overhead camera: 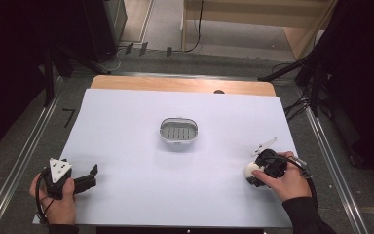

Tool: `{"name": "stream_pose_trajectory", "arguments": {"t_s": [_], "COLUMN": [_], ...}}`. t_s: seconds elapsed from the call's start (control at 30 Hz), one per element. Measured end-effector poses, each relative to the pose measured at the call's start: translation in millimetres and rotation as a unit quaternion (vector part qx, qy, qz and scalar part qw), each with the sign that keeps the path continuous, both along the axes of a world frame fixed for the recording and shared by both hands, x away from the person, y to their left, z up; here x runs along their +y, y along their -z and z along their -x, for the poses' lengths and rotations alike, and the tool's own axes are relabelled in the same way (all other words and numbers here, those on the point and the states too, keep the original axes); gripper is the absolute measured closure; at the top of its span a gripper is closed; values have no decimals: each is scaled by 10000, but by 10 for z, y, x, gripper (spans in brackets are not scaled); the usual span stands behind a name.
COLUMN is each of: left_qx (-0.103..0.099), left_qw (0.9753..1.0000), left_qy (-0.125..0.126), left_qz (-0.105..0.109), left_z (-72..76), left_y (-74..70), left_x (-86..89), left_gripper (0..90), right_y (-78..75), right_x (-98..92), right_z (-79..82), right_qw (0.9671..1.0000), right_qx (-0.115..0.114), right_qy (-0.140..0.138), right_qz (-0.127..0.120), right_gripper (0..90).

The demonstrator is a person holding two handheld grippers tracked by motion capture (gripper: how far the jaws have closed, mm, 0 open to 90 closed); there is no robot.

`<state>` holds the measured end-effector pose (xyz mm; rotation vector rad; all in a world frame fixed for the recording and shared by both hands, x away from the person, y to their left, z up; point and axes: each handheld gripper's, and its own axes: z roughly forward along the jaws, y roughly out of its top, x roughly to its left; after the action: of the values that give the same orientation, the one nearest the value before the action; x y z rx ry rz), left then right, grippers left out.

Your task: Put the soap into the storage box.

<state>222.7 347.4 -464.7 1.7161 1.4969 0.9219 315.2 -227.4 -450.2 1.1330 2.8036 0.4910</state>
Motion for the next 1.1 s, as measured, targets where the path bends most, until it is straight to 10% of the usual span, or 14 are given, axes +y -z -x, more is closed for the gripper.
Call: {"name": "stream_pose_trajectory", "arguments": {"t_s": [1.1], "left_qx": [23], "left_qw": [10000], "left_qy": [16], "left_qz": [45], "left_z": [-7], "left_y": [1], "left_x": [8], "left_gripper": [2], "right_y": [-233], "right_x": [354], "right_z": [-233], "right_qw": [9991], "right_qx": [-151], "right_qy": [-127], "right_qz": [-386], "right_gripper": [255]}}
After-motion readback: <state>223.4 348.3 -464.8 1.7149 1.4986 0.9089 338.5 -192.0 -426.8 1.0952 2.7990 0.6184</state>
